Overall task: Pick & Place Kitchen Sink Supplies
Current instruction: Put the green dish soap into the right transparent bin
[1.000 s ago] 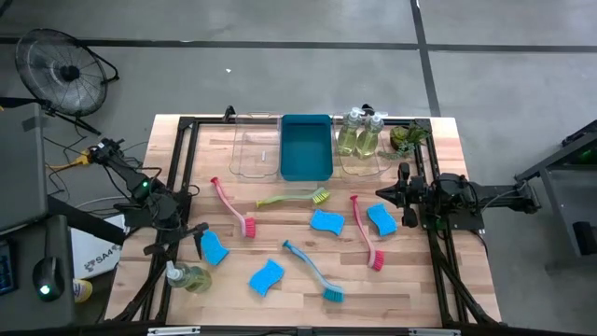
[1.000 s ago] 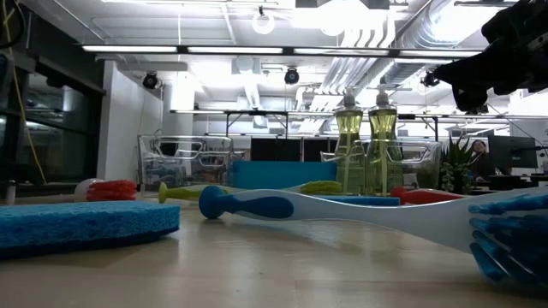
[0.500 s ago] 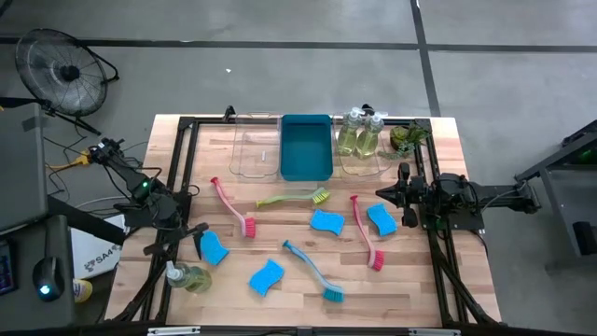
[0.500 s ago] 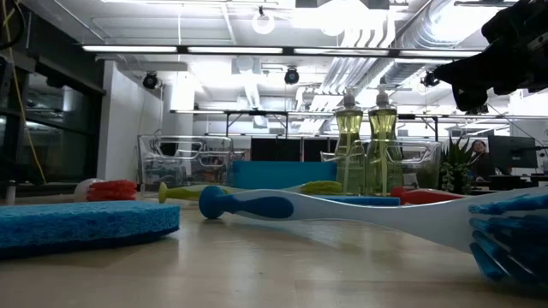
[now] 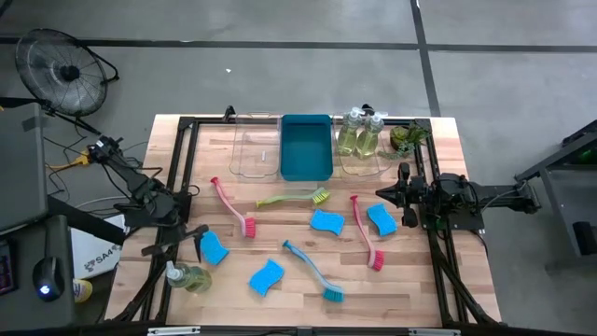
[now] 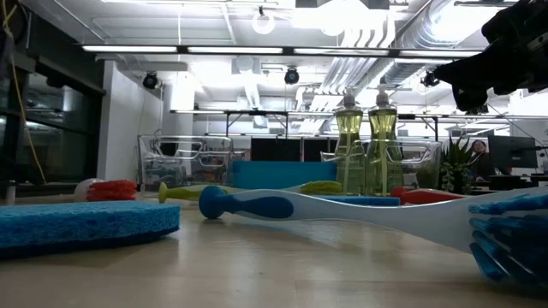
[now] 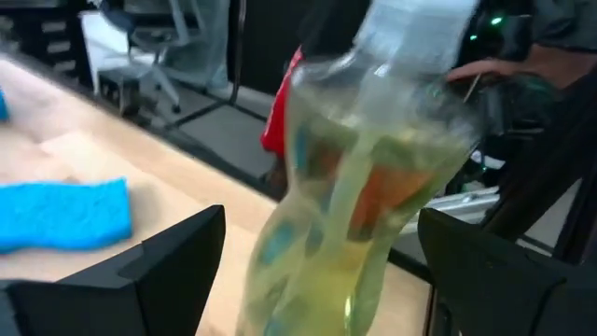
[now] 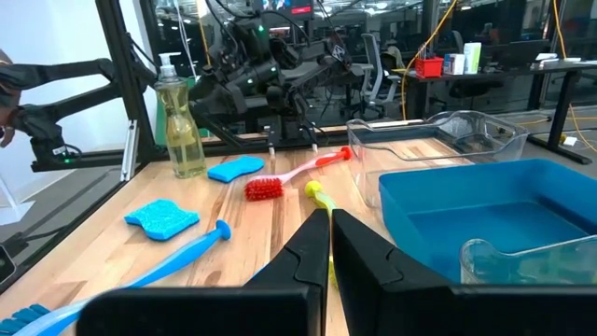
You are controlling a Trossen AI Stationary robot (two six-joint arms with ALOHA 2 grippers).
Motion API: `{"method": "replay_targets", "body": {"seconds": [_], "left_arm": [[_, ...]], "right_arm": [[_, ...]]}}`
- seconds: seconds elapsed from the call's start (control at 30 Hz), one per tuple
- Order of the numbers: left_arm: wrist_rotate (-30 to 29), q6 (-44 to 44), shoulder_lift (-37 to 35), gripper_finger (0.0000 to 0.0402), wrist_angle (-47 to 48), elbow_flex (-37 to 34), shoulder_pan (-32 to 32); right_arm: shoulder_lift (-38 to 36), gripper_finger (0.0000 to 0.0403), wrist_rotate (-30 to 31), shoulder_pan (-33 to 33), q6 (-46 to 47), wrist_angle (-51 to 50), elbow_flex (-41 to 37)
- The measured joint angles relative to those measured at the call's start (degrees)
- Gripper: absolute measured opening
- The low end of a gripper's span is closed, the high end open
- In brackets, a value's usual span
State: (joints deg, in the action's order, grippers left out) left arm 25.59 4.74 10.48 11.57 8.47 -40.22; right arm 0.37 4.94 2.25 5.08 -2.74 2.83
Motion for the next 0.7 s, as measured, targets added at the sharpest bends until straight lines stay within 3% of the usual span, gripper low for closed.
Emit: {"method": "replay_targets", "body": {"seconds": [0.17,0.33,0.53,0.7], "left_arm": [[-1.9,0.0,3.0,0.0351,-2.2,0.0,-6.1],[-9.0,-1.1,6.5,0.0351,-4.1,0.0,-11.8],[-16.8,-3.0,13.1,0.0351,-13.6,0.0,-14.3],[-18.4,-2.9,19.3,0.0351,-20.3,0.0,-15.8]], "right_arm": [[0.0,0.0011,0.0,0.0,0.0,0.0,0.0],[0.0,0.0011,0.0,0.0,0.0,0.0,0.0],[0.0,0.0011,0.0,0.0,0.0,0.0,0.0],[0.0,0.0011,0.0,0.0,0.0,0.0,0.0]]}}
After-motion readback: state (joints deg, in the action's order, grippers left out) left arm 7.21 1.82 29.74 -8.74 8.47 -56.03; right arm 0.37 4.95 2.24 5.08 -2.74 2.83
